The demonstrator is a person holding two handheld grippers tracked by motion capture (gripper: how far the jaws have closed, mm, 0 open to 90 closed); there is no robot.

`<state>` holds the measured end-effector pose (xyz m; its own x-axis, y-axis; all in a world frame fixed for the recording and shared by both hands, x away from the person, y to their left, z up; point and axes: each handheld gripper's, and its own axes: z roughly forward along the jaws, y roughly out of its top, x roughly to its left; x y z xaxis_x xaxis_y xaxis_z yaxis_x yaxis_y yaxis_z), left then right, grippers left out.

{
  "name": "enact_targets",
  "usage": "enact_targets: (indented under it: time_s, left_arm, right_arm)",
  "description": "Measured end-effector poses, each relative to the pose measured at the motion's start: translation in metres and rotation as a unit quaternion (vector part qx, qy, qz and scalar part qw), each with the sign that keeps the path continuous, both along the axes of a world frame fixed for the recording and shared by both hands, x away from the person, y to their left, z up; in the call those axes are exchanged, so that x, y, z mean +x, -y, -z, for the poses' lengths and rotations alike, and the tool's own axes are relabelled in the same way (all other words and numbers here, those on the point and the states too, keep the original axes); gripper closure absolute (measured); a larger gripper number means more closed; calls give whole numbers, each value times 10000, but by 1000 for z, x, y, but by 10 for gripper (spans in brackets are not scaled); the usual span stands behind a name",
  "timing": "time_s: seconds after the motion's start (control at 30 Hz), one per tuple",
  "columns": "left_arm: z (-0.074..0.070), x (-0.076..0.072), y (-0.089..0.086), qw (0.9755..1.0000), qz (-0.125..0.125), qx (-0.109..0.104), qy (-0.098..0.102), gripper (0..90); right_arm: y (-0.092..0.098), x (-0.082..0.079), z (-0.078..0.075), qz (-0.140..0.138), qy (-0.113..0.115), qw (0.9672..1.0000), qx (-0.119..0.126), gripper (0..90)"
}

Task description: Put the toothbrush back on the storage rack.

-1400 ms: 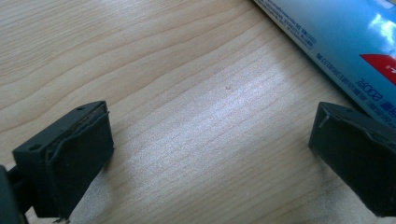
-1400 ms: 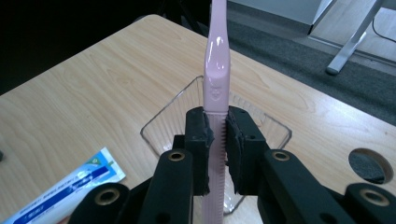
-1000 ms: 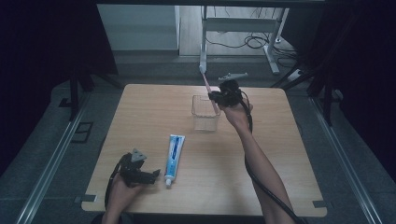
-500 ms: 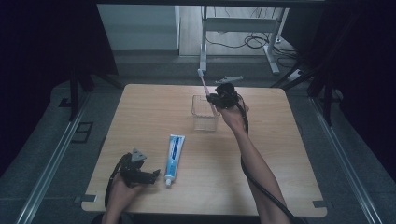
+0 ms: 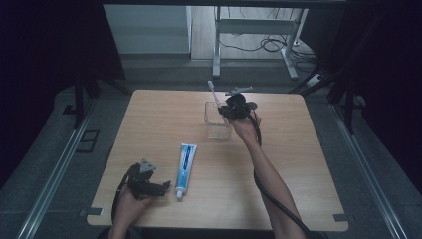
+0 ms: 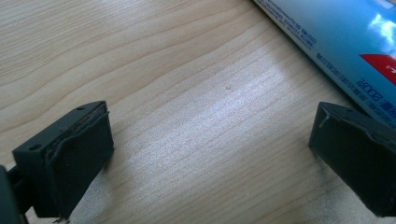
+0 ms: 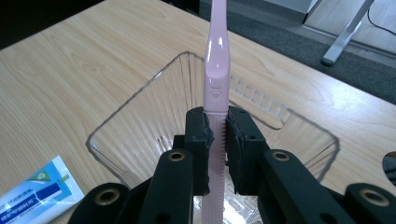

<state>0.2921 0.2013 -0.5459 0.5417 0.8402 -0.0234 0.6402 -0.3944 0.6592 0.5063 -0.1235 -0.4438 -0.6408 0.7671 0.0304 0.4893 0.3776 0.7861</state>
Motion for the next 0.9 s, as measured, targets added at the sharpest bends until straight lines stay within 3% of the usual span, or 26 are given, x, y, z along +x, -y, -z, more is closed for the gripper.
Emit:
enact_targets:
  time_s: [0.9]
  left_arm:
    - [0, 0, 0, 10000, -1, -1, -1, 0]
  right_arm:
    - [-11, 4, 20, -43, -291, 9980, -565, 784]
